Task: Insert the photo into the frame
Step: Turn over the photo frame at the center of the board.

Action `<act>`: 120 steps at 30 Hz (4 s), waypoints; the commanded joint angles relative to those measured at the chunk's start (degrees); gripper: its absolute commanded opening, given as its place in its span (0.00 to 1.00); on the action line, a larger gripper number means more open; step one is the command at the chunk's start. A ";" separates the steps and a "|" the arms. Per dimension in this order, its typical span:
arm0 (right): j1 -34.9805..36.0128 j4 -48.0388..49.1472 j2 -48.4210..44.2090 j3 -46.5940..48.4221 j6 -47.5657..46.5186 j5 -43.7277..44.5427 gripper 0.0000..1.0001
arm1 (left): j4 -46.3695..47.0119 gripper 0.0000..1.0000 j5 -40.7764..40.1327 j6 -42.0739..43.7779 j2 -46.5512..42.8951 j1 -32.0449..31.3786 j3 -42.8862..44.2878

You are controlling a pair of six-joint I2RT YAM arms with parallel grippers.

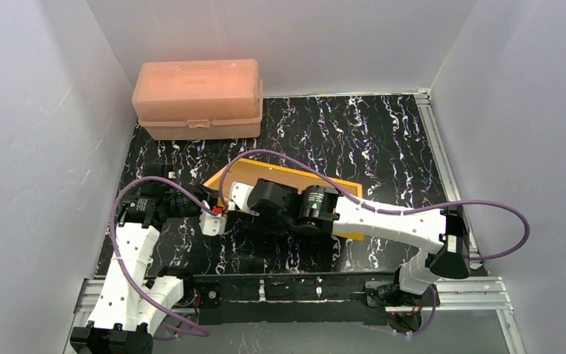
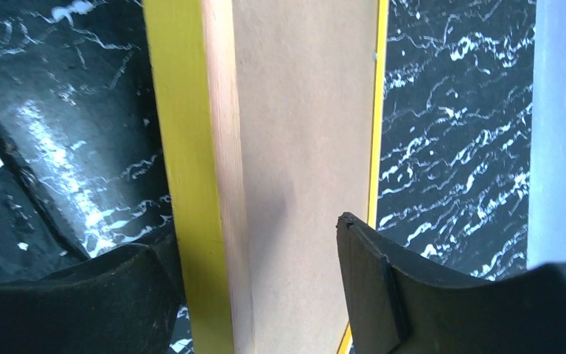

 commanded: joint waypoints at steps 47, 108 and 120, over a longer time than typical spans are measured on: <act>-35.39 4.07 -2.45 10.96 32.30 -39.43 0.18 | -1.93 0.98 14.38 -82.34 18.10 21.06 32.82; -64.41 55.62 -13.51 -41.63 54.13 -54.61 0.22 | -12.34 0.98 2.30 -77.97 22.78 21.03 26.50; -64.79 72.01 -10.22 -49.99 60.66 -52.35 0.22 | -11.09 0.98 -4.51 -78.08 24.93 21.06 22.26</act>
